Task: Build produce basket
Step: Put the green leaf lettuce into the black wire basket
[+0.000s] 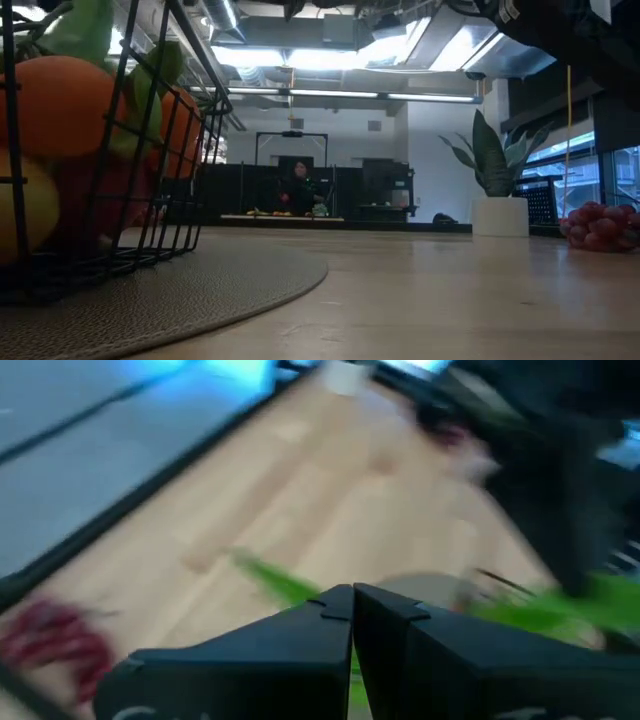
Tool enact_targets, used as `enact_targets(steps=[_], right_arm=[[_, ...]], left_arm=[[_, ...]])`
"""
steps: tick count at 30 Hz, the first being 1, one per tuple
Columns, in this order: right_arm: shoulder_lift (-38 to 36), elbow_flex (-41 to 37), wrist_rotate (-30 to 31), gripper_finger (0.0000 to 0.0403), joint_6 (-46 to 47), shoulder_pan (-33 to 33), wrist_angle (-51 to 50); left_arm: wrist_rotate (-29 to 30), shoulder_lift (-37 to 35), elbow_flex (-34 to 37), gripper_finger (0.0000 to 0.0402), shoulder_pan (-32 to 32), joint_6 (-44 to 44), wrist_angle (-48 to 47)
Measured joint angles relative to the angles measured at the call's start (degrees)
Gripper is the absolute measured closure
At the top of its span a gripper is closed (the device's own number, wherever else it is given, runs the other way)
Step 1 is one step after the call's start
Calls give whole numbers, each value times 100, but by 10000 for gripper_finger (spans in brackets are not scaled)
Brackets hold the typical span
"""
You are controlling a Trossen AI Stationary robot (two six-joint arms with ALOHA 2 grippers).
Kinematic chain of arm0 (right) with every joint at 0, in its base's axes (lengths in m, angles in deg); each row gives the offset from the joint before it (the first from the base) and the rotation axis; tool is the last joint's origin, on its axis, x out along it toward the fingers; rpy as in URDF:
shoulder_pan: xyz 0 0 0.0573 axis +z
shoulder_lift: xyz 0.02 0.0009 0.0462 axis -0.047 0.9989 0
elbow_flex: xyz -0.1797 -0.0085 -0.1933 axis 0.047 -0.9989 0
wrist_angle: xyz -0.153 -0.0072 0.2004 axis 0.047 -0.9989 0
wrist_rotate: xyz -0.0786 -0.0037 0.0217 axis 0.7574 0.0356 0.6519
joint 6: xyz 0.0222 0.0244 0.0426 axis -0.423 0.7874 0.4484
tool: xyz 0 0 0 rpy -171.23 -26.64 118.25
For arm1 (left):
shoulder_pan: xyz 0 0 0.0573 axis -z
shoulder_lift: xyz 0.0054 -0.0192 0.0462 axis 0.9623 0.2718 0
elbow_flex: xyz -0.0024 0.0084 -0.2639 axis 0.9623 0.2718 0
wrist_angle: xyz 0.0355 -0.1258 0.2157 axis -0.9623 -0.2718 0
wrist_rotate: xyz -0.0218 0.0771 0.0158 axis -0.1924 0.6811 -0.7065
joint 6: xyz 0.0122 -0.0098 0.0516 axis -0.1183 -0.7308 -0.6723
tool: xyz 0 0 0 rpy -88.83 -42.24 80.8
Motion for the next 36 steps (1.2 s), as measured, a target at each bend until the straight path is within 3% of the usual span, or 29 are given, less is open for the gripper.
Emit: enact_targets(steps=[19,25,32,36], right_arm=[[132,-2,417,403,-61,-99,17],[144,-4,595,403,-55,-101,-23],[144,-4,722,403,-7,-120,-48],[144,-4,724,403,91,-128,-111]], left_arm=[[-3443,81,30,401,3,-95,74],[-4149,179,170,401,4,-139,438],[-4186,370,845,401,72,-438,692],[-3680,492,1123,401,246,-852,772]])
